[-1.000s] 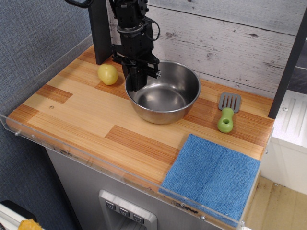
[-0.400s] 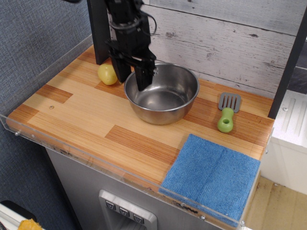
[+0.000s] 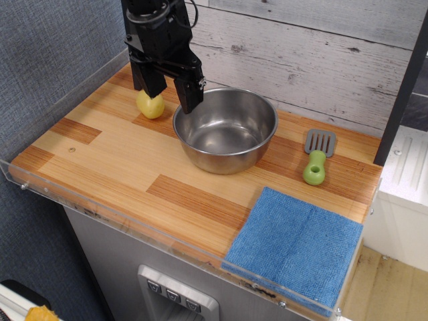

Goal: Put the bowl between the potato and spatula

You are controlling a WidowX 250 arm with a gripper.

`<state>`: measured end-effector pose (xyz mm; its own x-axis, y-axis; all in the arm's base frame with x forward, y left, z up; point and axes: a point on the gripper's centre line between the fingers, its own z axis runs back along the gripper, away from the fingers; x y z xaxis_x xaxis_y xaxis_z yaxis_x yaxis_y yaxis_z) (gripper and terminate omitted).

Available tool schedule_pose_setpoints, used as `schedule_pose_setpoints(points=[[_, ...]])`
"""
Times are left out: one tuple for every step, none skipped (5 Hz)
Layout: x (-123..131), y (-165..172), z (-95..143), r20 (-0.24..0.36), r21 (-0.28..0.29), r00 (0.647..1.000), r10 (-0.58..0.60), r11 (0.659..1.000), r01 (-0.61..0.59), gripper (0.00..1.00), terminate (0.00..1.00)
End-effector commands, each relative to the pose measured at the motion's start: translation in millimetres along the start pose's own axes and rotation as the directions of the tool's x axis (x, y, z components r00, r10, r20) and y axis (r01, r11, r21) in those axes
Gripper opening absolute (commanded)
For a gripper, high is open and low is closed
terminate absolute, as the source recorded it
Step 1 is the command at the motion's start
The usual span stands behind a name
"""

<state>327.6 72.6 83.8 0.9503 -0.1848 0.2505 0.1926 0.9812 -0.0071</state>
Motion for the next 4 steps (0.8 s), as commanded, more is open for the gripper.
schedule_pose_setpoints(points=[[-17,-14,21,0.027,0.047,1.0,-0.015,0.999,0.013,1.0,0.0],[-26,-21,15,-0.083,0.096,0.996,0.029,0.995,-0.021,1.0,0.0],[-28,-24,19,-0.123,0.093,0.991,0.051,0.995,-0.039,1.0,0.0],[-29,-22,25,-0.144,0.113,0.988,0.047,0.993,-0.031,1.0,0.0]])
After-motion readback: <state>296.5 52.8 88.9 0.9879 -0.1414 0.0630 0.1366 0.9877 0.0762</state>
